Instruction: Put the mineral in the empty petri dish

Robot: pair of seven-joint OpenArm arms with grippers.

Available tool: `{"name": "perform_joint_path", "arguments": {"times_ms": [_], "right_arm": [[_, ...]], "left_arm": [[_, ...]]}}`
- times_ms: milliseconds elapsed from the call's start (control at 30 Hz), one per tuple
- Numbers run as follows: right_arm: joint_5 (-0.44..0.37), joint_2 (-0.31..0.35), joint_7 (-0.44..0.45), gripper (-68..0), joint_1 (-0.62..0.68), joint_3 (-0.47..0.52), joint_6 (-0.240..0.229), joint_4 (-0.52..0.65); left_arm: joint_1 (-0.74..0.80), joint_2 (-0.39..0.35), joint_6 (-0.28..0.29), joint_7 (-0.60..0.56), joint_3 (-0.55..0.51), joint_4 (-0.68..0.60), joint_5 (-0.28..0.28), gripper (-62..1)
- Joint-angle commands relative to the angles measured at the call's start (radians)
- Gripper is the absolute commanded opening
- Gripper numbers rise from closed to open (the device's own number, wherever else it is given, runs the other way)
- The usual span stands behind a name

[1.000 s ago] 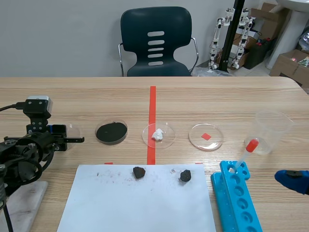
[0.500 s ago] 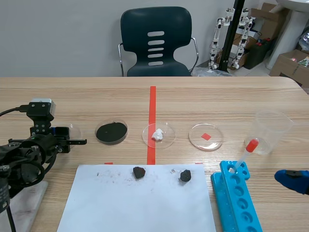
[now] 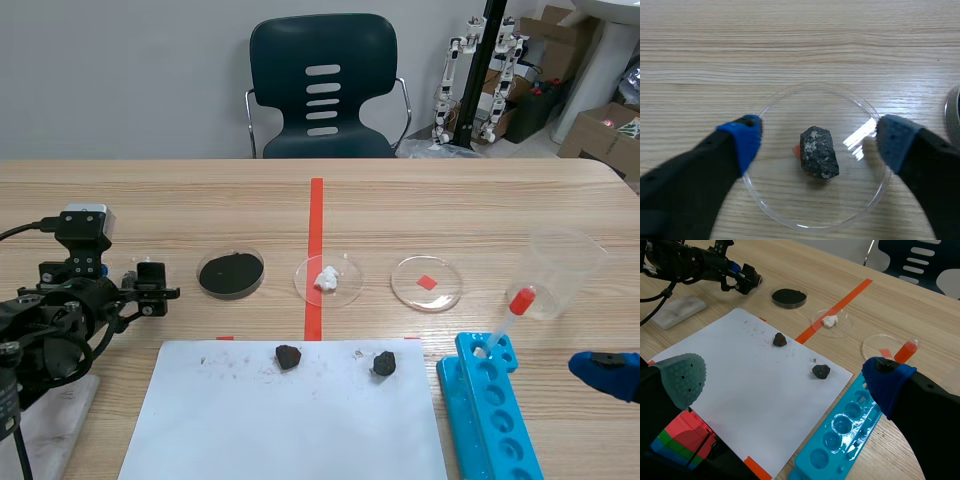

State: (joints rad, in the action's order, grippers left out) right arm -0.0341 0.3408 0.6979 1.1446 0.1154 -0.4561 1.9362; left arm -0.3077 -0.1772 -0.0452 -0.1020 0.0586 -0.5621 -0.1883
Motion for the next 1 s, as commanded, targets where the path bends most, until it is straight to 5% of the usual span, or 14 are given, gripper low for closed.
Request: {"name": "perform_joint_path", "arguments": {"times_ms": [0, 133, 600, 967], "right_arm": [[-0.015, 0.000, 0.015, 0.4, -0.001, 0.001, -0.001, 0.008], [-0.015, 0.000, 0.015, 0.4, -0.001, 0.001, -0.001, 0.008], [-0.015, 0.000, 0.015, 0.4, -0.001, 0.001, -0.001, 0.008], [-0.015, 0.000, 0.015, 0.4, -0.001, 0.001, -0.001, 0.008]], "left_arm": [[-0.014, -0.006, 0.033, -0.014, 0.001, -0.016, -0.003, -4.8], [-0.007, -0.011, 0.068, -0.013, 0.001, -0.042, -0.003, 1.4], [0.134, -0.046, 0.067, -0.005, 0.001, -0.262, 0.051, 1.4], [0.147, -0.057, 0.067, -0.005, 0.001, -0.277, 0.051, 1.4]]}}
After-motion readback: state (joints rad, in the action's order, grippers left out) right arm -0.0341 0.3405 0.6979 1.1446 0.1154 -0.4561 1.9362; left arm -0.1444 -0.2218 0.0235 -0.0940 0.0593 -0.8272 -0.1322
